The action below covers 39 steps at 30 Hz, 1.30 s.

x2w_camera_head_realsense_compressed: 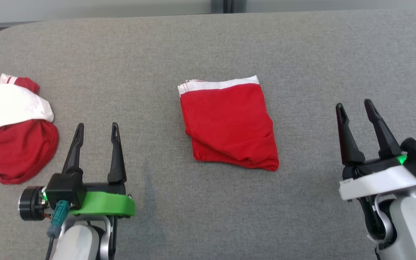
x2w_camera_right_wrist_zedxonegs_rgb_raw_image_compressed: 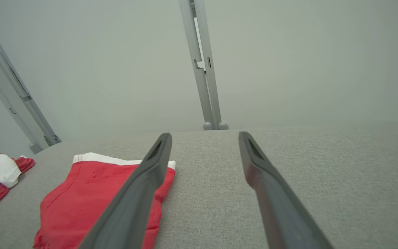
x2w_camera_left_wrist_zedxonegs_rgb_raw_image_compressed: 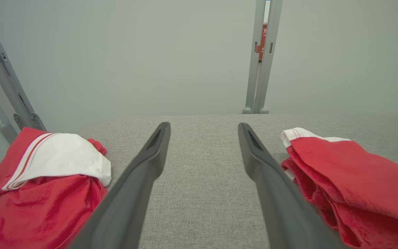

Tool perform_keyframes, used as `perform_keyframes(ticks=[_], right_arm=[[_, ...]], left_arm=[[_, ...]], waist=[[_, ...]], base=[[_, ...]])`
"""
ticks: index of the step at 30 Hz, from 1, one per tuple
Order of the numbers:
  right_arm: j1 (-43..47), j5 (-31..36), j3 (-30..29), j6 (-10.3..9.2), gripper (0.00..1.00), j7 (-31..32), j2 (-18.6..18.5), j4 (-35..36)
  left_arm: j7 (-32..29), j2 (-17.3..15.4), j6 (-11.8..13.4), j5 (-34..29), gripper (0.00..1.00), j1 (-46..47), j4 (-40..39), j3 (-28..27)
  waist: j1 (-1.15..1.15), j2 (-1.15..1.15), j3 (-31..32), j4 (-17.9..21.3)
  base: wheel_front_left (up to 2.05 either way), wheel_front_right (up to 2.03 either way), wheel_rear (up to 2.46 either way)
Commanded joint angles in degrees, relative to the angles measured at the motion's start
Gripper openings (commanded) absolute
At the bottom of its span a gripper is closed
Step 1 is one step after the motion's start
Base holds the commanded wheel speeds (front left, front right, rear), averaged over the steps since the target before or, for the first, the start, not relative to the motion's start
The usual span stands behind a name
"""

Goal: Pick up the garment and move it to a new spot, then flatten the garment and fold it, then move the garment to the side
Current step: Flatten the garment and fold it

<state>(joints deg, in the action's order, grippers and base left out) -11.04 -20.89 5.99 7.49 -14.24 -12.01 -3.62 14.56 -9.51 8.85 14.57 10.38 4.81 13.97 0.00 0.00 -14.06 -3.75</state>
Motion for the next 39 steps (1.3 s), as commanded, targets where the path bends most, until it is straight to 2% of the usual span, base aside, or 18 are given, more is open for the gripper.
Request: perform_keyframes(ticks=[1, 10, 20, 39], right_arm=[[2.4, 0.7, -1.2, 0.0, 1.0, 0.5, 0.4, 0.9], [11.6, 3.3, -4.2, 0.0, 1.0, 4.9, 2.9, 7.5], [19.0, 5.5, -5.6, 0.0, 1.0, 8.7, 5.0, 11.9], [21.9, 5.7, -7.0, 0.0, 1.0, 11.6, 5.9, 14.9]], left_arm=[[-0.3, -0.7, 0.1, 0.4, 1.0, -1.5, 0.1, 0.0], [-2.4, -2.7, 0.3, 1.0, 1.0, -6.8, -0.4, 0.2], [-3.3, -3.5, 0.7, 1.9, 1.0, -12.4, -1.3, 0.6], [-2.8, -4.6, 0.7, 2.4, 1.0, -13.0, -0.8, 1.1]], waist=[[0.0, 0.0, 2.8, 1.5], [0.0, 0.0, 8.4, 3.0], [0.0, 0.0, 13.4, 3.1], [0.0, 0.0, 15.1, 2.7]], base=[[0.0, 0.0, 0.0], [0.0, 0.0, 0.0], [0.0, 0.0, 0.0], [0.0, 0.0, 0.0]])
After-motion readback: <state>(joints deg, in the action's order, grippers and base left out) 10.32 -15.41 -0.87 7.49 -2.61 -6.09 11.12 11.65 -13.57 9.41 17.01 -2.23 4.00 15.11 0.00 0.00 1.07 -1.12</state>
